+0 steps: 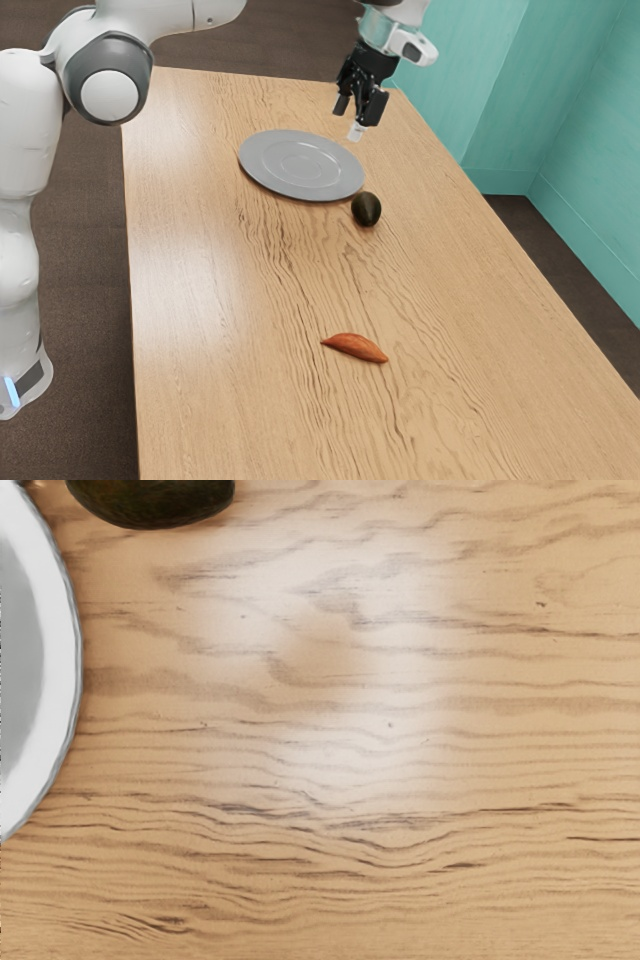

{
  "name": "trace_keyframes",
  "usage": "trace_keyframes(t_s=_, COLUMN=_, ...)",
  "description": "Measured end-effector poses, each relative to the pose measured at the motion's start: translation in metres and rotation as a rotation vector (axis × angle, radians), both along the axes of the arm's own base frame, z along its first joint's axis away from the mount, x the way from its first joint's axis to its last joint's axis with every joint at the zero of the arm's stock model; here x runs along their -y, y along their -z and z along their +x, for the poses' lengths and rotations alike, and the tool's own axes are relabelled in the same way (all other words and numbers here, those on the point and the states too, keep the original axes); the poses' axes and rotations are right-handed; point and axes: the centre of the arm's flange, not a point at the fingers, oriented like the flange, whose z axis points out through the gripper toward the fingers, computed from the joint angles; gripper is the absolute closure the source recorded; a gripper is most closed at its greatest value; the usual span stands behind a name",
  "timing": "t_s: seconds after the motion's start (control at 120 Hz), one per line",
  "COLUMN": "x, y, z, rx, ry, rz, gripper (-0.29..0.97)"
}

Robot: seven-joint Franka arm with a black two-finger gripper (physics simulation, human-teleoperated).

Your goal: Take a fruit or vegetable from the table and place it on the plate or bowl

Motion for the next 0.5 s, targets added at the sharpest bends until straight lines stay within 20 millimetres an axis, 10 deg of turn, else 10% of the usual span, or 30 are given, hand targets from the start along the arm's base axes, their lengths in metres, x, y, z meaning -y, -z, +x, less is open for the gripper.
trace_keyframes(t_s=0.333, x=0.001, y=-0.003, z=0.008, rx=0.050, ry=0.025, rz=0.005, gripper=0.00)
trace_keyframes(t_s=0.5, x=0.022, y=-0.042, z=0.021, rx=0.228, ry=0.010, rz=0.022, gripper=0.00)
